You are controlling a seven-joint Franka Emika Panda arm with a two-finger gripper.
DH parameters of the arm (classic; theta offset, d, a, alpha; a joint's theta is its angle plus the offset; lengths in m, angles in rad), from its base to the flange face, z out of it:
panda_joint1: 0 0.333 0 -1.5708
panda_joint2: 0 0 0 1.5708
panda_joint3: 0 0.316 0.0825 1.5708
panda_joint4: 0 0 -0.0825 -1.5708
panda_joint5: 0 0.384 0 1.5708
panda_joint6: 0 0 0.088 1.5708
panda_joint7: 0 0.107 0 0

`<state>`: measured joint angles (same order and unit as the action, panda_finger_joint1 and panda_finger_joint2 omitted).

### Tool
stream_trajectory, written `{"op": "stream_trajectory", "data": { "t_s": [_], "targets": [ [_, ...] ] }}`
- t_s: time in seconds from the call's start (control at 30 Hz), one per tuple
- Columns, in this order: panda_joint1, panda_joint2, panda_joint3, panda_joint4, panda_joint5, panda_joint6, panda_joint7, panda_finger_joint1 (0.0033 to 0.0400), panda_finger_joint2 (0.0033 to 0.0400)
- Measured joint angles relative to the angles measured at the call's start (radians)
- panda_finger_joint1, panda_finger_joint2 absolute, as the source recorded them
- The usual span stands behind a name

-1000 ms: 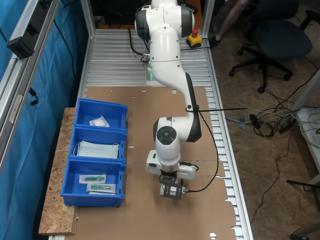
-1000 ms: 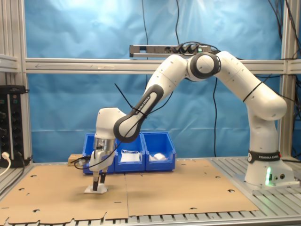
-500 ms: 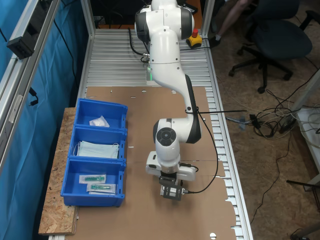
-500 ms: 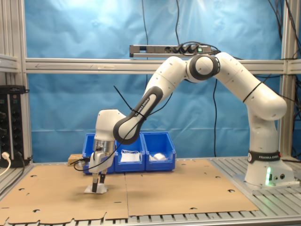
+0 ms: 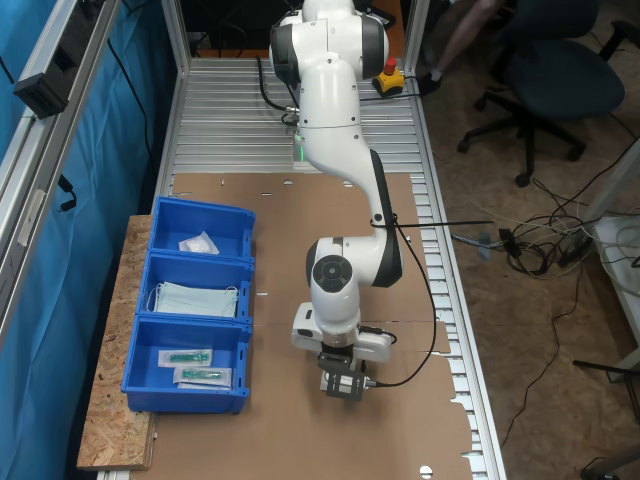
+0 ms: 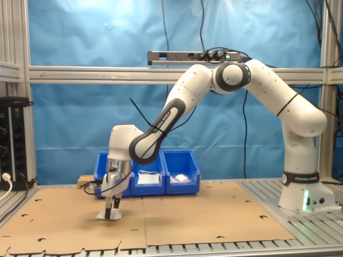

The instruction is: Pick and place sorting task of medical equipment.

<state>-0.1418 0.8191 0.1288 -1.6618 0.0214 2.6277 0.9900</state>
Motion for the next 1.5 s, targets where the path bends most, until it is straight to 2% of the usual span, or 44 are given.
{"op": "stream_trajectory", "data": {
  "t_s": [0.7, 1.5],
  "targets": [
    [0.000, 0.000, 0.000, 0.000, 0.000, 0.000, 0.000, 0.0400, 0.0400],
    [-0.005, 0.000, 0.024, 0.000, 0.000, 0.011, 0.000, 0.0400, 0.0400]
  ]
}}
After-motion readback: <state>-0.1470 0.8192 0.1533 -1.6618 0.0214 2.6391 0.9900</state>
